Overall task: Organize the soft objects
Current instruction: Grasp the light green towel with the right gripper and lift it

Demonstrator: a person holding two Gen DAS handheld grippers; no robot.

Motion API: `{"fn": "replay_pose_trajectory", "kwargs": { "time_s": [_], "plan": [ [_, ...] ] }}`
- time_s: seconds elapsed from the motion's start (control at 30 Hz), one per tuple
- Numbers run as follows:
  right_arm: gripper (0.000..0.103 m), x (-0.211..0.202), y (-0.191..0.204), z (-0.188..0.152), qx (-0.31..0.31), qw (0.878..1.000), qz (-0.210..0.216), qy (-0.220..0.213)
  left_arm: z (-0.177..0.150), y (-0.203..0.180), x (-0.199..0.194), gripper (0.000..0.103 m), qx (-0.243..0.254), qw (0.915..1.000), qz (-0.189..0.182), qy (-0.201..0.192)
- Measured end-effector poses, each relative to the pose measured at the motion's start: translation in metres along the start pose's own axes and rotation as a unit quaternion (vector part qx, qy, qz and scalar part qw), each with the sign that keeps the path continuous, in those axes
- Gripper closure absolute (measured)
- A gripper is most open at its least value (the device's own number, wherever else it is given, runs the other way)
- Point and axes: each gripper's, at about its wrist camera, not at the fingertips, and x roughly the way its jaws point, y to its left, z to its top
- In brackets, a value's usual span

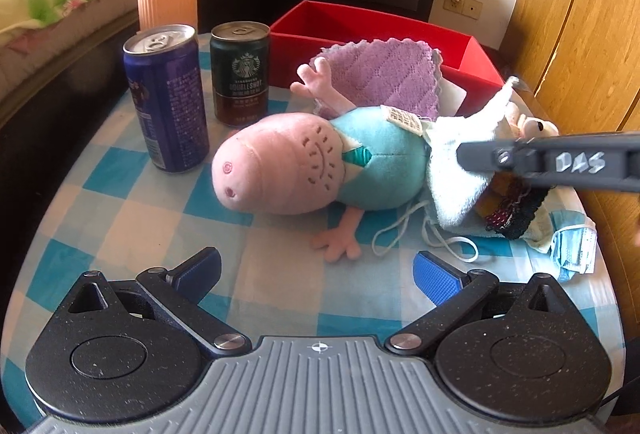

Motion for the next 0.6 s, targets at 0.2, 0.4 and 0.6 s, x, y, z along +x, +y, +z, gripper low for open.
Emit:
{"fn": "replay_pose_trajectory", "kwargs": {
  "time_s": [0.2,0.4,0.6],
  "plan": [
    [0.103,-0.04,-0.013,0.006,0.068,0.995,0.063,-0.021,0.004,-0.009,-0.005,0.006,0.007,0.9999,-0.011,-0.007],
    [0.103,-0.049,-0.042,0.01,0.181,0.973,0.144,-0.017,0.005,-0.025,-0.005,0.006,0.021,0.9991,-0.035,-0.007],
    [0.103,-0.064,-0.049,0.024,0.25,0.929,0.267,-0.053,0.006,-0.053,-0.013,0.006,0.064,0.9947,-0.07,-0.042]
  ]
}}
